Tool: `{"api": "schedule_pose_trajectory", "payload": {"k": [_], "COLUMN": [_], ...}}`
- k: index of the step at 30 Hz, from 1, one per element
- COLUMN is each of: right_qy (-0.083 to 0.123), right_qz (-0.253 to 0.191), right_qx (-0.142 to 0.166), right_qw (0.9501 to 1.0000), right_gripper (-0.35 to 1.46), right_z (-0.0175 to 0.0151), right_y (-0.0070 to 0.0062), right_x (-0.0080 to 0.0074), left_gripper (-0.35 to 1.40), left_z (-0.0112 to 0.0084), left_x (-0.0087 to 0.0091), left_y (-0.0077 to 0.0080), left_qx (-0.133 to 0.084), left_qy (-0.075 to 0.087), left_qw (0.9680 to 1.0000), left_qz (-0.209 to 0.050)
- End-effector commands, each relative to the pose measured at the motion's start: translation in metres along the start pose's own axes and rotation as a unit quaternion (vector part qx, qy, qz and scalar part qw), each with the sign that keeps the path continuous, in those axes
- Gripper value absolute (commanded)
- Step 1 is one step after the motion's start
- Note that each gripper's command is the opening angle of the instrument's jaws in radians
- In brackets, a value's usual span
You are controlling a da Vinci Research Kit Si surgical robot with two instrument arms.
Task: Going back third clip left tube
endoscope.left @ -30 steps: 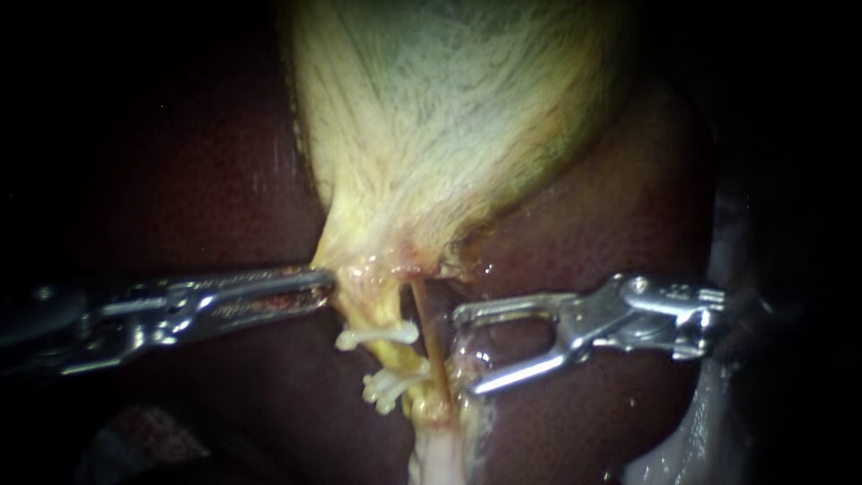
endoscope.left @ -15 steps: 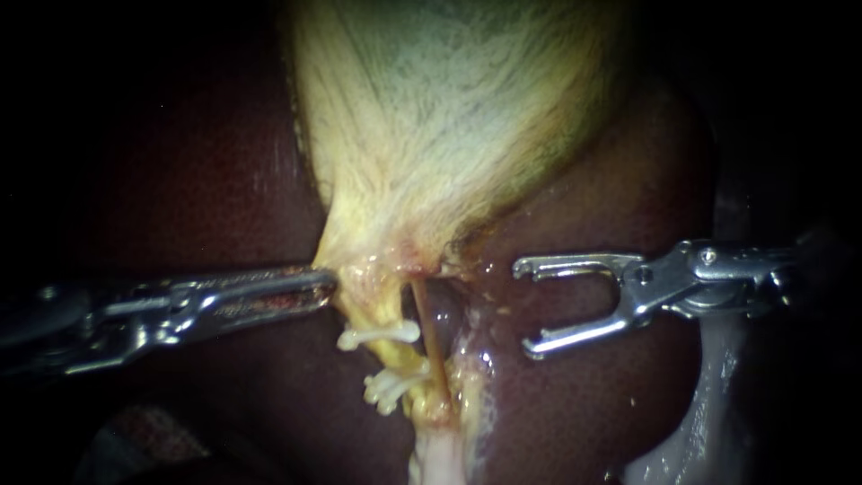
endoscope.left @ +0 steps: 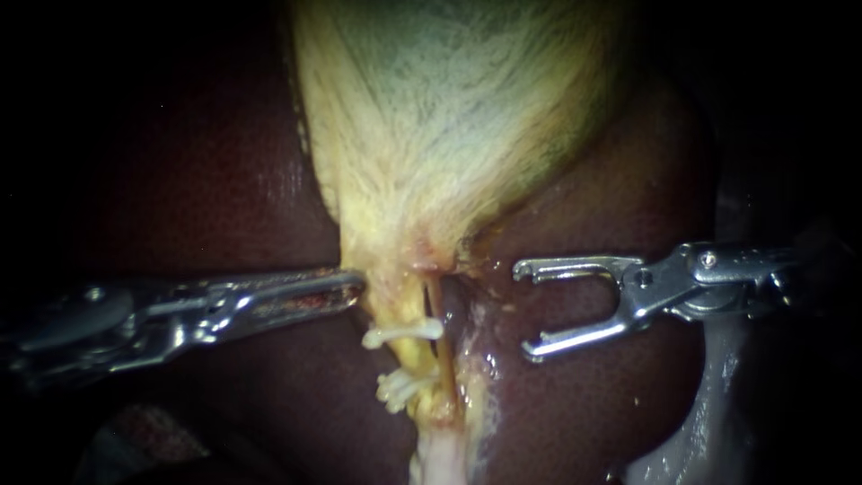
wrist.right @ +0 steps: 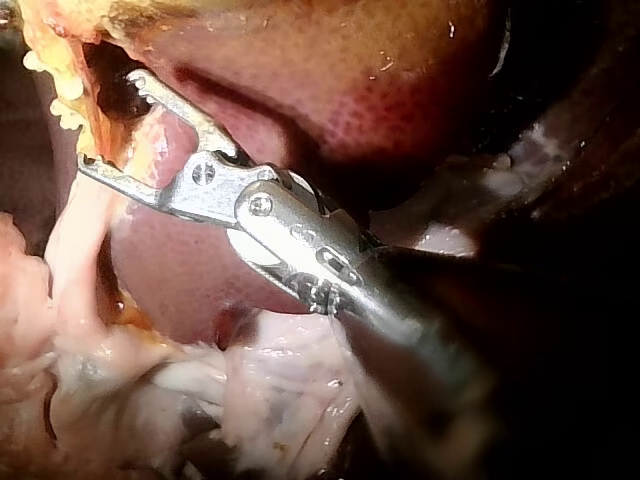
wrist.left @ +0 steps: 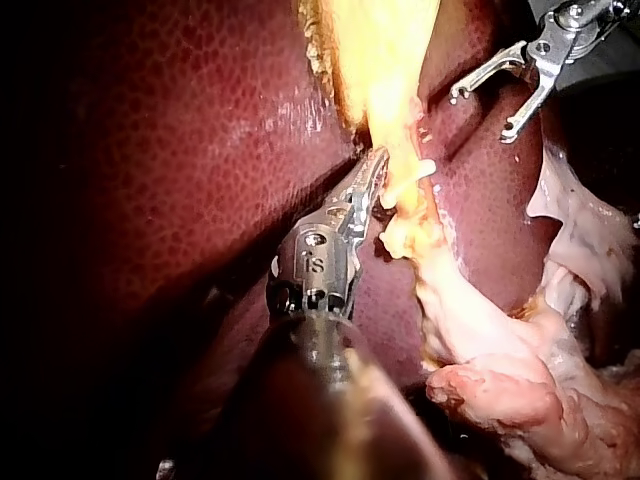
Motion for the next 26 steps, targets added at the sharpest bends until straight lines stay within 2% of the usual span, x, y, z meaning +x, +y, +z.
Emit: {"api": "schedule_pose_trajectory", "payload": {"k": [1,9,26], "right_qy": [0.000,0.000,0.000], "right_qz": [0.000,0.000,-0.003], "right_qx": [0.000,0.000,0.000], "right_qw": [1.0000,1.0000,1.0000], "right_gripper": [0.60,0.60,0.60], "right_z": [0.0000,0.0000,0.0000], "right_y": [0.0000,-0.0001,-0.0001], "right_x": [0.0000,0.0000,0.0000], "left_gripper": [-0.35,-0.35,-0.35], "left_z": [0.0002,0.0011,0.0013], "left_x": [0.0000,0.0001,0.0001], "left_y": [0.0000,-0.0003,-0.0003], "left_qx": [0.000,0.002,0.001], "left_qy": [0.000,0.004,0.004], "left_qw": [1.0000,1.0000,1.0000], "left_qz": [0.000,0.001,0.000]}}
